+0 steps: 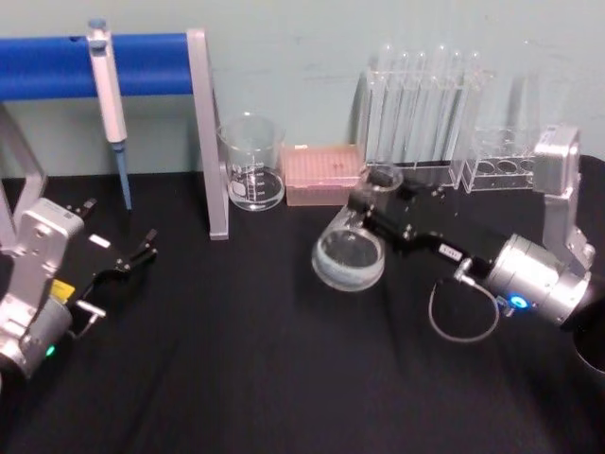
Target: Grasp the erlenmeyer flask with one hand, shake it three times, then place it back.
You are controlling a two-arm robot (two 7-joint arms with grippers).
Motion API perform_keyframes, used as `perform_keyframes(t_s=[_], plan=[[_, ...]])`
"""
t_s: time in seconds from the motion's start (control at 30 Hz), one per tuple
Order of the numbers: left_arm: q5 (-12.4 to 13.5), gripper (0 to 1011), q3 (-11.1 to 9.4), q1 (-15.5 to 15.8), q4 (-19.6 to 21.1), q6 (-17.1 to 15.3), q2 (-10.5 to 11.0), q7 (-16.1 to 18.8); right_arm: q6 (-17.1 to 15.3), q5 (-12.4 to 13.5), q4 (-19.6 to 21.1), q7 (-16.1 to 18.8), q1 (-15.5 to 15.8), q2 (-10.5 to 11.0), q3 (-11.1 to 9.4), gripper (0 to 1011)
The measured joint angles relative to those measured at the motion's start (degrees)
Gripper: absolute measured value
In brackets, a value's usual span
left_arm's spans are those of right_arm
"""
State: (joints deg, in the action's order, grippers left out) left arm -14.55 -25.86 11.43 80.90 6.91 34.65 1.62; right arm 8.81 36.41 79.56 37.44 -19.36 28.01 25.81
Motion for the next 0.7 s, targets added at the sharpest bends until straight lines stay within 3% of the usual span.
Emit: perform_keyframes(t_s=[0.27, 0.37, 0.7], plan=[[0.0, 1001, 0.0, 0.0, 0.0, 0.0, 0.0, 0.0, -1.1, -3.9, 6.5, -13.3, 4.7, -1.4, -4.3, 453], [0.0, 1001, 0.0, 0.0, 0.0, 0.0, 0.0, 0.0, -1.6, -5.4, 7.6, -16.8, 5.8, -2.3, -5.2, 453], [0.0, 1001, 0.0, 0.0, 0.0, 0.0, 0.0, 0.0, -3.2, -7.7, 9.0, -20.5, 7.4, -4.0, -6.6, 453]])
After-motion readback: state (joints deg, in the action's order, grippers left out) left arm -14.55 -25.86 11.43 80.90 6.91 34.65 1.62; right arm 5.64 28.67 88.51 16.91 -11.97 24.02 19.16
